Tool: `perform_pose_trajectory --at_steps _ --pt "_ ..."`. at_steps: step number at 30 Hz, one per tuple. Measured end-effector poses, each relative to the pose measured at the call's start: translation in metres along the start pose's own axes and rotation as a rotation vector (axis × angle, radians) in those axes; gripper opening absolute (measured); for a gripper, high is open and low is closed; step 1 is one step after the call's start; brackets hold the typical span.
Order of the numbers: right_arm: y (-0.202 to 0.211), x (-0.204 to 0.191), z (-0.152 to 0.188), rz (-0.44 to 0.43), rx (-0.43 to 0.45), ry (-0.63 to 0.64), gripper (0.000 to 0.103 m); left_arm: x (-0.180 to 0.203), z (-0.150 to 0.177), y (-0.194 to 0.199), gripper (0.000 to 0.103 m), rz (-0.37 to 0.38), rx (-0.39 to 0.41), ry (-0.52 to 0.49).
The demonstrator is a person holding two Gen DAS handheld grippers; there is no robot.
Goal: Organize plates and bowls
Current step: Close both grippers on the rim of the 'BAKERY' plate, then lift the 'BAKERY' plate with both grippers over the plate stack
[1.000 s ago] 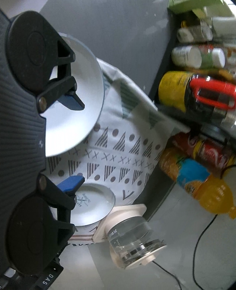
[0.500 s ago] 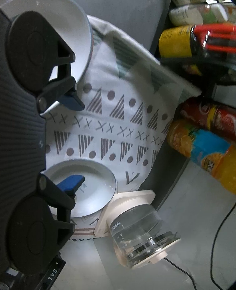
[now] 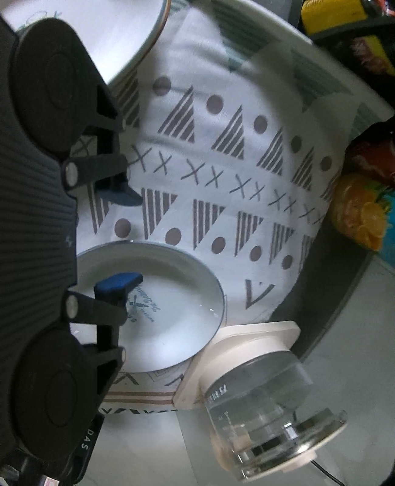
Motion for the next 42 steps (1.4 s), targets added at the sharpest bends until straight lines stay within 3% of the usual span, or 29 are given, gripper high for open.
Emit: perform_pose_trajectory --at_steps 4,8,20,23,26,29,42 --pt "-0.014 0.008 -0.001 0.008 -0.05 -0.024 0.034 0.004 0.002 -0.012 0.027 -0.027 -0.037 0.004" --pt "-0.024 0.008 -0.001 0.001 -0.084 -0.014 0.03 0.005 0.002 -0.02 0.021 -0.05 -0.056 0.016" --pt "-0.04 -0.009 -0.007 -0.009 -0.12 0.04 0.014 0.008 -0.003 -0.03 0.013 -0.042 -0.046 0.058" --pt "-0.037 -0.007 -0.007 -0.016 -0.103 0.037 0.012 0.008 -0.004 -0.029 0.012 -0.017 -0.028 0.05" --pt "-0.029 0.001 -0.007 -0.086 -0.062 -0.042 0.008 0.005 -0.007 -0.022 0.008 0.018 -0.012 0.058" --pt "-0.02 -0.002 -0.006 -0.118 -0.032 -0.023 0.005 0.005 -0.012 -0.009 0.004 0.072 0.023 0.062" --pt "-0.004 -0.042 0.006 -0.171 0.041 0.101 0.005 -0.021 -0.025 0.032 0.004 0.088 0.102 0.085"
Point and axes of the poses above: each gripper's, at about its wrist camera, not at the fingertips, and y roughly against the way its jaws point, x to its right, z to its underside, the point moved 5 cm from there along -y, roughly the way its jaws point, and after that the axes turned 1 degree about z, right-handed, at the moved point
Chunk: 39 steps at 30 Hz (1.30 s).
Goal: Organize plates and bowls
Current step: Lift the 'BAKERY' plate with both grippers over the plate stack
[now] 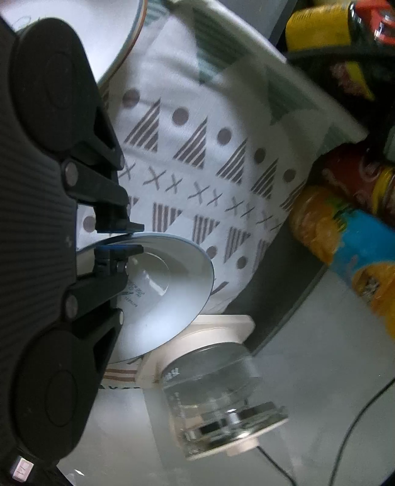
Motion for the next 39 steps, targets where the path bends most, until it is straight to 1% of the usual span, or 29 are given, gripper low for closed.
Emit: perform_pose_trajectory --at_steps 12,18,21,33,39 --pt "0.007 -0.062 0.026 -0.05 0.007 0.139 0.006 -0.043 -0.012 0.052 0.004 0.01 0.073 0.05" --pt "0.013 -0.087 0.045 -0.084 0.003 0.188 0.007 -0.067 -0.008 0.081 0.004 0.008 0.109 0.066" --pt "0.018 -0.098 0.059 -0.095 0.005 0.242 0.008 -0.077 -0.003 0.095 0.004 0.005 0.125 0.065" --pt "0.025 -0.113 0.111 -0.138 -0.043 0.295 0.008 -0.118 0.026 0.133 0.004 -0.022 0.149 0.108" --pt "0.032 -0.116 0.137 -0.149 -0.067 0.329 0.009 -0.132 0.041 0.147 0.004 -0.036 0.148 0.106"
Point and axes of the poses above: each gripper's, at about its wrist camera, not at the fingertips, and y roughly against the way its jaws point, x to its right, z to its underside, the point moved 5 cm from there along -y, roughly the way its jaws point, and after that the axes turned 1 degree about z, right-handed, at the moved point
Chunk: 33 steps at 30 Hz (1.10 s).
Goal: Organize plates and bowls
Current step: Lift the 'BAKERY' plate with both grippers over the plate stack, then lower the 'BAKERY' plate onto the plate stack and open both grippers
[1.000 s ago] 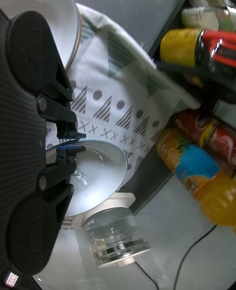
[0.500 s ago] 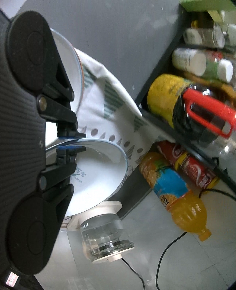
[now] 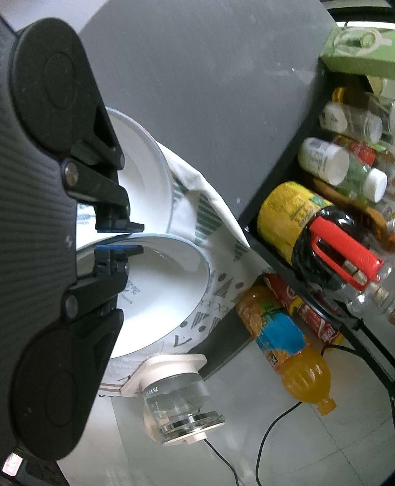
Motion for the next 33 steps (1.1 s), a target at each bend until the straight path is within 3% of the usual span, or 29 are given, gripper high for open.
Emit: perform_pose_trajectory --at_steps 20,33 --pt "0.011 -0.014 0.076 0.063 -0.015 0.083 0.01 -0.048 0.045 0.012 0.004 -0.027 -0.076 -0.005" --pt "0.007 -0.015 0.092 0.127 0.004 0.096 0.01 -0.061 0.062 -0.003 0.007 -0.044 -0.131 -0.018"
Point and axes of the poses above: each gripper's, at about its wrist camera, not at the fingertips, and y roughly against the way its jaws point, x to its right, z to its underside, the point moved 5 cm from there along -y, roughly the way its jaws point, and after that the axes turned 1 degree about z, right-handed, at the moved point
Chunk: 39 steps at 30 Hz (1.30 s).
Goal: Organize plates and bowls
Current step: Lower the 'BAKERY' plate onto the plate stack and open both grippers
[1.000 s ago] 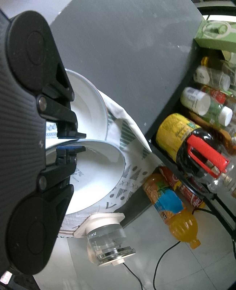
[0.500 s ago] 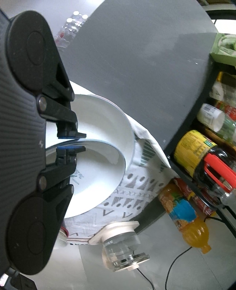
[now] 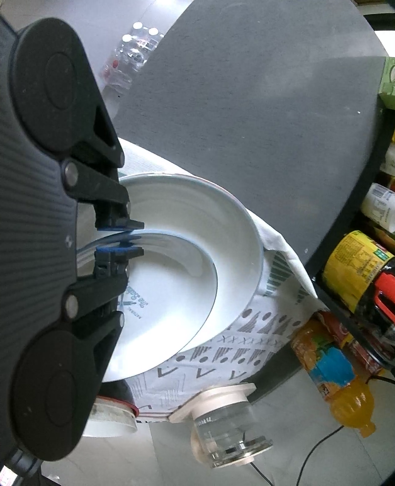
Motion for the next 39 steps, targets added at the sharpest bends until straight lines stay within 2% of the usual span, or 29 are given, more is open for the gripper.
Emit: perform_pose_trajectory --at_steps 9,15,18,20,23,28,36,39 --pt "-0.004 0.001 0.006 0.029 -0.004 -0.006 0.009 -0.001 0.001 -0.008 0.009 -0.025 -0.005 -0.015" --pt "-0.01 0.0 0.007 0.054 -0.01 -0.032 0.008 0.003 -0.006 -0.009 0.012 -0.071 -0.019 -0.047" --pt "-0.011 -0.003 0.007 0.074 -0.006 -0.02 0.008 0.007 -0.012 0.002 0.021 -0.063 0.015 -0.075" --pt "-0.012 -0.003 0.006 0.075 -0.006 -0.024 0.008 0.009 -0.017 0.009 0.036 -0.063 0.044 -0.08" --pt "-0.012 -0.002 0.006 0.074 -0.006 -0.039 0.009 0.01 -0.025 0.02 0.052 -0.078 0.094 -0.083" --pt "-0.014 -0.002 0.005 0.081 -0.005 -0.039 0.01 0.006 -0.034 0.031 0.067 -0.149 0.172 -0.094" --pt "-0.02 -0.002 0.005 0.076 -0.021 -0.053 0.014 -0.009 -0.035 0.011 0.067 -0.153 0.129 -0.058" --pt "-0.021 -0.003 0.005 0.08 -0.022 -0.049 0.015 -0.012 -0.034 0.004 0.063 -0.149 0.114 -0.037"
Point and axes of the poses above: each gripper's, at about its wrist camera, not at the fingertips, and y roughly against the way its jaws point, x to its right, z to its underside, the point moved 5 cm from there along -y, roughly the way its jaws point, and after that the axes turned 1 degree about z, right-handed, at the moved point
